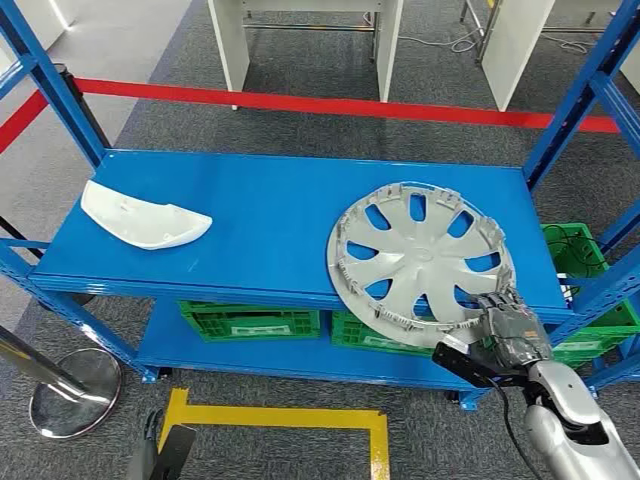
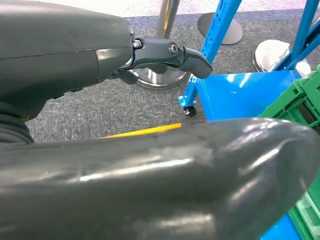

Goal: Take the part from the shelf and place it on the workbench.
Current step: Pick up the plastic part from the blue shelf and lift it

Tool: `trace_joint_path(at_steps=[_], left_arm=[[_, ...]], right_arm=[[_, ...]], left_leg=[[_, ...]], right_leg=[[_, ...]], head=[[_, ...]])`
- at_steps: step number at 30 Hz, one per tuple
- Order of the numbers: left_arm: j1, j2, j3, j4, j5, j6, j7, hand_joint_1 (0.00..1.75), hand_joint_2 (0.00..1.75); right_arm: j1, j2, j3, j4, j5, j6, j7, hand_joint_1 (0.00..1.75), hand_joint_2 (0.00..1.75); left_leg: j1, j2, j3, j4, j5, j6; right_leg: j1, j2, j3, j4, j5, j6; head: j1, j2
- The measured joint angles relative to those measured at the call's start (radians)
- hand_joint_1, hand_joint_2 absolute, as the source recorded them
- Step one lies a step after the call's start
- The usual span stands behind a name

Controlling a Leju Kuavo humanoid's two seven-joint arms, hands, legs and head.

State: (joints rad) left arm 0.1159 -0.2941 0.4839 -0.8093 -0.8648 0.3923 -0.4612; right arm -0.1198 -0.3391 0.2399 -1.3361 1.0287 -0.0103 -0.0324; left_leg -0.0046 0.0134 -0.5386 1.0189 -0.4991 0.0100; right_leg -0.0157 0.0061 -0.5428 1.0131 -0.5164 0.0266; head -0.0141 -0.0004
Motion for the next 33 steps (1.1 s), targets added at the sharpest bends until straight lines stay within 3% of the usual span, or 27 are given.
trace_joint_path(at_steps=[23, 31, 33], left_arm=[[-0.001, 0.0, -0.018, 0.002, 0.004, -0.007, 0.006, 0.0, 0.0], [0.0, 0.0, -0.019, 0.001, 0.03, -0.052, -0.019, 0.0, 0.0], [0.002, 0.0, -0.021, -0.002, 0.057, -0.093, -0.047, 0.0, 0.87]], right_arm=[[0.053, 0.0, -0.008, -0.039, 0.041, -0.065, 0.021, 1.75, 1.75], [0.076, 0.0, -0.016, -0.057, 0.068, -0.103, 0.02, 1.75, 1.75], [0.084, 0.002, -0.021, -0.066, 0.085, -0.127, 0.022, 1.75, 1.75]], left_leg=[[0.0, 0.0, 0.001, 0.0, 0.0, 0.0], [0.0, 0.0, 0.001, 0.0, 0.0, 0.0], [0.0, 0.0, 0.0, 0.0, 0.0, 0.0]], right_leg=[[0.0, 0.0, 0.006, 0.0, 0.0, 0.0], [0.0, 0.0, 0.005, 0.0, 0.0, 0.0], [0.0, 0.0, 0.005, 0.0, 0.0, 0.0]], head=[[0.0, 0.0], [0.0, 0.0], [0.0, 0.0]])
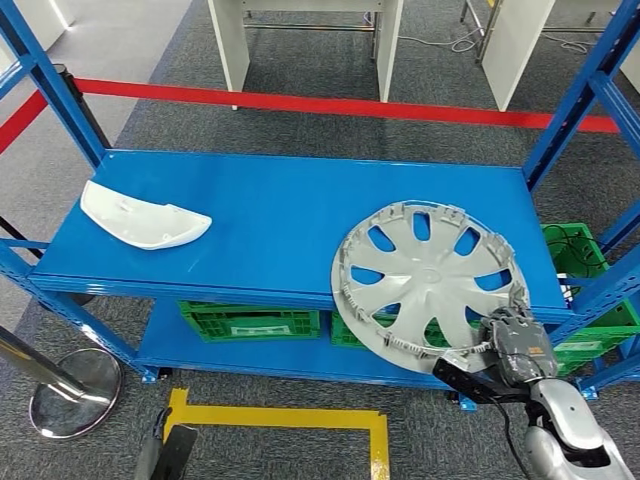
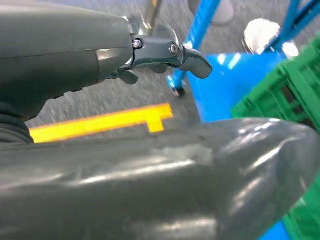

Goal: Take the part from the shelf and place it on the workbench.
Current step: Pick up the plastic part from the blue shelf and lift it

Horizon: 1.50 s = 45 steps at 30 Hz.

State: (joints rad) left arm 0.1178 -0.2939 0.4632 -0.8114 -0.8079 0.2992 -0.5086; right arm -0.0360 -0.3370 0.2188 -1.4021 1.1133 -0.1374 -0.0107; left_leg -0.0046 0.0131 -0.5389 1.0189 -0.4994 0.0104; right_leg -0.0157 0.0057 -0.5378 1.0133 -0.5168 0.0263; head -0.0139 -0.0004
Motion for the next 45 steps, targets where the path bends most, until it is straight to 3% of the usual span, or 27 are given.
trace_joint_path(at_steps=[2, 10, 25, 45], left_arm=[[0.005, 0.0, -0.001, -0.01, 0.029, -0.046, -0.03, 0.0, 1.75], [0.023, -0.001, -0.001, -0.049, 0.06, -0.117, -0.065, 0.0, 1.75], [0.03, -0.006, 0.01, -0.071, 0.046, -0.127, -0.045, 0.0, 1.75], [0.03, -0.009, 0.031, -0.067, 0.029, -0.054, -0.063, 0.0, 1.75]], right_arm=[[0.008, 0.001, -0.011, -0.016, 0.013, -0.017, 0.001, 1.75, 1.75], [0.025, 0.002, -0.049, -0.073, 0.085, -0.061, 0.014, 1.75, 1.75], [0.026, 0.007, -0.052, -0.148, 0.272, -0.162, 0.058, 1.75, 1.75], [0.015, 0.032, -0.047, -0.224, 0.453, -0.391, 0.119, 1.75, 1.75]], left_leg=[[0.0, 0.0, -0.001, 0.0, 0.0, 0.0], [0.0, 0.0, -0.004, 0.0, 0.0, 0.0], [0.0, 0.0, -0.007, 0.0, 0.0, 0.0], [0.0, 0.0, -0.008, 0.0, 0.0, 0.0]], right_leg=[[0.0, 0.0, -0.001, 0.0, 0.0, 0.0], [0.0, 0.0, -0.004, 0.0, 0.0, 0.0], [0.0, 0.0, -0.006, 0.001, 0.0, 0.0], [0.0, 0.0, -0.008, 0.001, 0.0, 0.0]], head=[[0.0, 0.0], [0.0, 0.0], [0.0, 0.0], [0.0, 0.0]])
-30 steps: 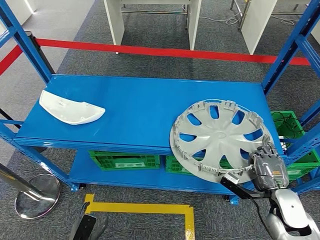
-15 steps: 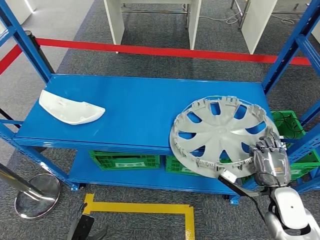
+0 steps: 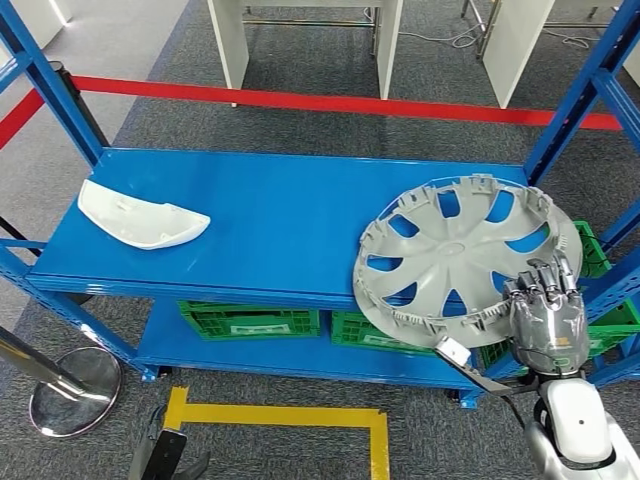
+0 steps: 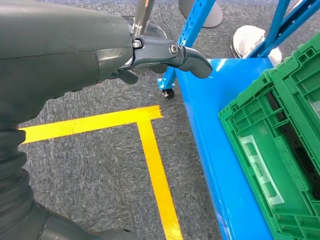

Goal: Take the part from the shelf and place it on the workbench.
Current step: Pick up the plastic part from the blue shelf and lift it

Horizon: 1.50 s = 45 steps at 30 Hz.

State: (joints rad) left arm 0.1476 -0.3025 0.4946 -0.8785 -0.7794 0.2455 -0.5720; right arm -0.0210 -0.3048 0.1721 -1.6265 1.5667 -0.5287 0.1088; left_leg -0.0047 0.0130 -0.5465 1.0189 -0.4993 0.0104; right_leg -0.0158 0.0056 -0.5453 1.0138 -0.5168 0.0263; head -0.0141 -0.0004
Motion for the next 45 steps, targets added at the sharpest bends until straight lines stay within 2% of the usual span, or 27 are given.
trace_joint_path(at_steps=[7, 15, 17, 22, 26, 30, 37, 40, 42, 44, 45], left_arm=[[-0.003, 0.0, 0.002, 0.014, 0.0, 0.012, -0.009, 0.0, 1.75], [-0.009, 0.0, 0.004, 0.029, -0.001, 0.023, -0.01, 0.0, 1.75], [-0.011, 0.0, 0.004, 0.032, 0.0, 0.027, -0.012, 0.0, 1.75], [-0.017, 0.002, 0.004, 0.045, 0.014, 0.033, -0.028, 0.0, 1.75], [-0.022, 0.003, 0.002, 0.057, 0.025, 0.039, -0.034, 0.0, 1.75], [-0.027, 0.004, -0.001, 0.065, 0.035, 0.042, -0.038, 0.0, 1.75], [-0.028, 0.006, -0.002, 0.07, 0.051, 0.051, -0.038, 0.0, 1.75], [-0.029, 0.007, -0.003, 0.071, 0.052, 0.051, -0.038, 0.0, 1.75], [-0.03, 0.007, -0.003, 0.072, 0.053, 0.052, -0.038, 0.0, 1.75], [-0.031, 0.006, -0.004, 0.072, 0.054, 0.055, -0.038, 0.0, 1.75], [-0.032, 0.005, -0.005, 0.072, 0.056, 0.056, -0.038, 0.0, 1.75]], right_arm=[[-0.009, -0.01, -0.024, -0.014, 0.003, -0.077, 0.036, 1.75, 1.75], [-0.012, -0.016, -0.049, -0.031, 0.004, -0.103, 0.007, 1.75, 1.75], [-0.012, -0.012, -0.058, -0.036, 0.004, -0.114, -0.032, 1.75, 1.75], [-0.012, 0.036, -0.117, -0.089, 0.005, -0.142, -0.221, 1.75, 1.75], [-0.012, 0.084, -0.14, -0.127, 0.005, -0.149, -0.265, 1.75, 1.75], [-0.013, 0.11, -0.139, -0.147, 0.005, -0.149, -0.248, 1.75, 1.75], [-0.013, 0.117, -0.087, -0.152, 0.006, -0.149, -0.146, 1.75, 1.75], [-0.013, 0.117, -0.069, -0.152, 0.004, -0.149, -0.137, 1.75, 1.75], [-0.013, 0.116, -0.062, -0.154, -0.004, -0.149, -0.128, 1.75, 1.75], [-0.015, 0.116, -0.057, -0.156, -0.012, -0.149, -0.114, 1.75, 1.75], [-0.017, 0.116, -0.055, -0.157, -0.014, -0.149, -0.107, 1.75, 1.75]], left_leg=[[0.0, 0.0, -0.001, 0.0, 0.0, 0.0], [0.0, 0.0, -0.001, 0.0, 0.0, 0.0], [0.0, 0.0, -0.001, 0.0, 0.0, 0.0], [0.0, 0.0, -0.002, 0.0, 0.0, 0.0], [0.0, 0.0, -0.002, 0.0, 0.0, 0.0], [0.0, 0.0, -0.002, 0.0, 0.0, 0.0], [-0.004, 0.0, -0.004, 0.006, -0.001, 0.002], [-0.006, 0.0, -0.006, 0.008, -0.002, 0.007], [-0.003, 0.001, -0.003, -0.003, 0.004, 0.015], [0.004, 0.003, 0.005, -0.025, 0.016, 0.026], [0.007, 0.004, 0.008, -0.033, 0.02, 0.029]], right_leg=[[0.0, 0.0, -0.001, 0.0, 0.0, 0.0], [0.0, 0.0, -0.001, 0.0, 0.0, 0.0], [0.0, 0.0, -0.002, 0.0, 0.0, 0.0], [0.0, 0.0, -0.002, 0.0, 0.0, 0.0], [0.0, 0.0, -0.002, 0.0, 0.0, 0.0], [0.0, 0.0, -0.002, 0.0, 0.0, 0.0], [-0.004, 0.0, -0.002, -0.001, 0.002, 0.003], [-0.006, 0.0, -0.002, -0.003, 0.004, 0.007], [-0.006, 0.0, -0.003, -0.008, 0.005, 0.013], [-0.005, -0.001, -0.02, 0.019, -0.015, 0.018], [-0.005, -0.001, -0.043, 0.063, -0.039, 0.019]], head=[[0.0, 0.0], [0.0, 0.0], [0.0, 0.0], [0.0, 0.0], [0.0, 0.0], [0.0, 0.0], [0.0, 0.0], [0.0, 0.0], [-0.001, 0.0], [0.002, 0.0], [0.004, 0.0]])
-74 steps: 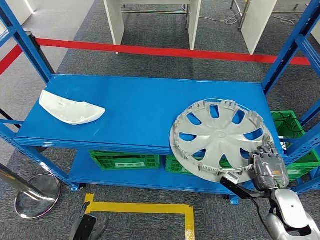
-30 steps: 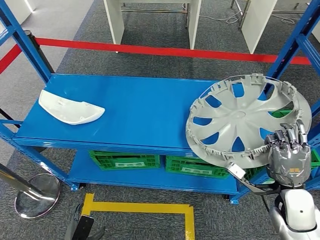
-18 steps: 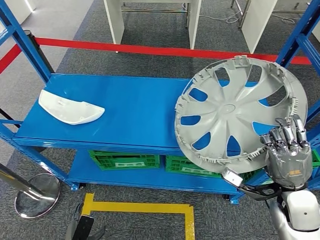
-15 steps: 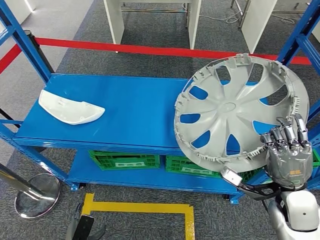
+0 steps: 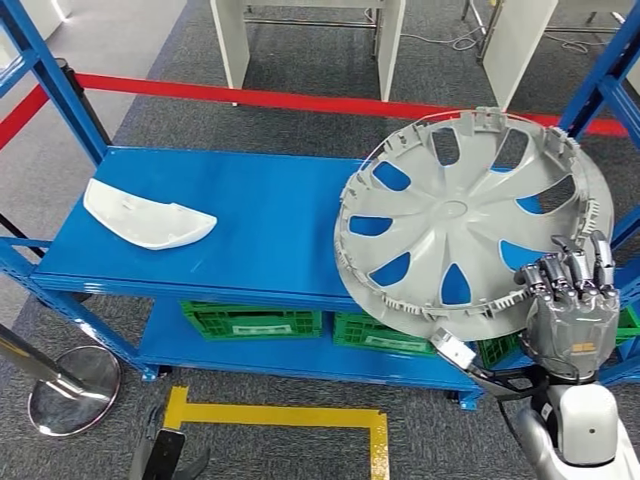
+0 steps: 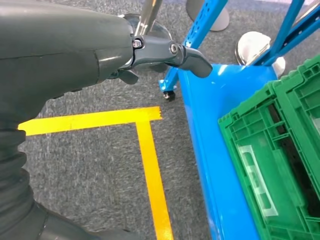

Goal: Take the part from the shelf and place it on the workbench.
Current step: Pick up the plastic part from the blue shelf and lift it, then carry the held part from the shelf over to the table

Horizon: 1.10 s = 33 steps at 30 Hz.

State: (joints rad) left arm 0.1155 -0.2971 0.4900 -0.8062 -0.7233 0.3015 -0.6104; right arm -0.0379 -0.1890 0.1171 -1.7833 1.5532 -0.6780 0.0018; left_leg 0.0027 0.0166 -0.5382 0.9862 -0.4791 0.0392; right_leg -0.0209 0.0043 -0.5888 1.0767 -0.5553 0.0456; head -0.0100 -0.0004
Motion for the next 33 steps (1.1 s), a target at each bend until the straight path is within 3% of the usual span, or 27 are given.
trace_joint_path(at_steps=[2, 4, 5, 6, 8, 10, 12, 14, 17, 18, 19, 20, 22, 24, 26, 29, 31, 33], left_arm=[[-0.001, 0.0, 0.0, 0.001, 0.003, 0.002, 0.0, 0.0, 1.75], [-0.001, 0.0, -0.001, 0.004, 0.006, 0.002, 0.0, 0.0, 1.75], [-0.002, 0.0, -0.002, 0.006, 0.006, 0.002, 0.001, 0.0, 1.75], [-0.002, 0.0, -0.004, 0.007, 0.006, 0.002, 0.002, 0.0, 1.75], [-0.002, 0.001, -0.006, 0.009, 0.007, 0.003, 0.003, 0.0, 1.75], [-0.003, 0.002, -0.007, 0.009, 0.008, 0.003, 0.004, 0.0, 1.75], [-0.003, 0.002, -0.008, 0.01, 0.01, 0.003, 0.005, 0.0, 1.75], [-0.003, 0.002, -0.009, 0.01, 0.013, 0.004, 0.006, 0.0, 1.75], [-0.003, 0.003, -0.013, 0.01, 0.017, 0.008, 0.011, 0.0, 1.75], [-0.003, 0.003, -0.014, 0.01, 0.017, 0.012, 0.014, 0.0, 1.75], [-0.003, 0.003, -0.015, 0.01, 0.017, 0.016, 0.017, 0.0, 1.75], [-0.004, 0.003, -0.016, 0.01, 0.017, 0.019, 0.02, 0.0, 1.75], [-0.004, 0.003, -0.019, 0.01, 0.017, 0.025, 0.023, 0.0, 1.75], [-0.004, 0.004, -0.021, 0.011, 0.017, 0.029, 0.026, 0.0, 1.75], [-0.004, 0.004, -0.022, 0.011, 0.017, 0.033, 0.028, 0.0, 1.75], [-0.005, 0.002, -0.024, 0.011, 0.017, 0.036, 0.029, 0.0, 1.75], [-0.005, 0.001, -0.025, 0.011, 0.017, 0.038, 0.03, 0.0, 1.75], [-0.005, 0.001, -0.025, 0.011, 0.017, 0.04, 0.031, 0.0, 1.75]], right_arm=[[-0.003, 0.0, 0.004, 0.0, -0.005, -0.001, 0.009, 1.75, 1.75], [-0.002, 0.0, 0.01, -0.001, -0.016, -0.001, 0.011, 1.75, 1.75], [-0.002, 0.0, 0.013, -0.001, -0.022, -0.001, 0.008, 1.75, 1.75], [-0.002, 0.0, 0.015, -0.003, -0.029, -0.001, 0.003, 1.75, 1.75], [-0.003, 0.001, 0.02, -0.008, -0.039, -0.002, -0.007, 1.75, 1.75], [-0.004, 0.001, 0.025, -0.014, -0.044, -0.003, -0.013, 1.75, 1.75], [-0.003, 0.001, 0.027, -0.017, -0.046, -0.003, -0.018, 1.75, 1.75], [0.001, 0.003, 0.029, -0.02, -0.05, -0.003, -0.027, 1.75, 1.75], [0.005, 0.008, 0.031, -0.029, -0.064, -0.003, -0.041, 1.75, 1.75], [0.007, 0.011, 0.033, -0.031, -0.067, -0.003, -0.045, 1.75, 1.75], [0.009, 0.014, 0.035, -0.031, -0.069, -0.003, -0.049, 1.75, 1.75], [0.011, 0.016, 0.037, -0.032, -0.069, -0.003, -0.053, 1.75, 1.75], [0.014, 0.019, 0.04, -0.032, -0.071, -0.003, -0.058, 1.75, 1.75], [0.015, 0.02, 0.041, -0.031, -0.072, -0.003, -0.06, 1.75, 1.75], [0.018, 0.02, 0.042, -0.031, -0.074, -0.004, -0.062, 1.75, 1.75], [0.022, 0.02, 0.045, -0.031, -0.074, -0.004, -0.064, 1.75, 1.75], [0.022, 0.02, 0.049, -0.031, -0.071, -0.004, -0.063, 1.75, 1.75], [0.023, 0.02, 0.054, -0.031, -0.068, -0.004, -0.06, 1.75, 1.75]], left_leg=[[0.001, 0.001, 0.0, -0.002, 0.001, 0.002], [0.002, 0.001, 0.001, -0.001, -0.002, -0.001], [0.004, 0.001, 0.003, 0.002, -0.005, -0.005], [0.007, 0.0, 0.004, 0.007, -0.01, -0.011], [0.009, -0.002, 0.003, 0.022, -0.022, -0.026], [0.006, -0.003, -0.006, 0.034, -0.028, -0.039], [0.006, -0.002, -0.011, 0.039, -0.03, -0.047], [0.007, -0.003, -0.021, 0.068, -0.053, -0.054], [0.008, -0.005, -0.103, 0.243, -0.134, -0.059], [0.007, -0.005, -0.133, 0.301, -0.15, -0.057], [0.006, -0.005, -0.151, 0.328, -0.147, -0.052], [0.003, -0.006, -0.152, 0.318, -0.124, -0.045], [-0.006, -0.011, -0.113, 0.208, -0.043, -0.021], [-0.015, -0.018, -0.076, 0.108, 0.008, 0.002], [-0.021, -0.021, -0.066, 0.078, 0.013, 0.01], [-0.015, -0.017, -0.052, 0.034, 0.016, 0.008], [-0.009, -0.013, -0.044, 0.016, 0.023, 0.006], [-0.008, -0.013, -0.044, 0.014, 0.025, 0.007]], right_leg=[[-0.001, -0.001, -0.065, 0.127, -0.05, 0.005], [-0.004, -0.001, -0.109, 0.197, -0.051, 0.012], [-0.007, -0.002, -0.105, 0.175, -0.022, 0.015], [-0.01, -0.004, -0.084, 0.121, 0.02, 0.019], [-0.011, -0.008, -0.032, 0.004, 0.069, 0.021], [-0.008, -0.007, -0.014, -0.034, 0.064, 0.007], [-0.007, -0.004, -0.015, -0.032, 0.06, -0.011], [-0.008, -0.003, -0.013, -0.032, 0.057, -0.022], [-0.004, -0.002, -0.008, -0.033, 0.052, -0.035], [-0.001, -0.001, -0.006, -0.033, 0.051, -0.037], [0.003, 0.001, -0.003, -0.033, 0.049, -0.04], [0.007, 0.003, 0.001, -0.033, 0.047, -0.043], [0.013, 0.007, 0.01, -0.034, 0.043, -0.047], [0.016, 0.009, 0.012, -0.035, 0.041, -0.046], [0.014, 0.01, 0.009, -0.038, 0.043, -0.039], [0.013, 0.007, -0.002, -0.036, 0.037, -0.024], [0.012, 0.005, -0.038, 0.033, -0.004, -0.016], [0.01, 0.004, -0.093, 0.152, -0.056, -0.008]], head=[[0.002, 0.0], [0.002, 0.0], [0.002, 0.0], [0.002, 0.0], [0.006, 0.0], [0.007, 0.0], [0.005, 0.0], [0.001, 0.0], [-0.003, 0.0], [-0.004, 0.0], [-0.004, 0.0], [-0.004, 0.0], [-0.004, 0.0], [-0.001, 0.0], [0.0, 0.0], [-0.001, 0.0], [0.002, 0.0], [0.003, 0.0]])
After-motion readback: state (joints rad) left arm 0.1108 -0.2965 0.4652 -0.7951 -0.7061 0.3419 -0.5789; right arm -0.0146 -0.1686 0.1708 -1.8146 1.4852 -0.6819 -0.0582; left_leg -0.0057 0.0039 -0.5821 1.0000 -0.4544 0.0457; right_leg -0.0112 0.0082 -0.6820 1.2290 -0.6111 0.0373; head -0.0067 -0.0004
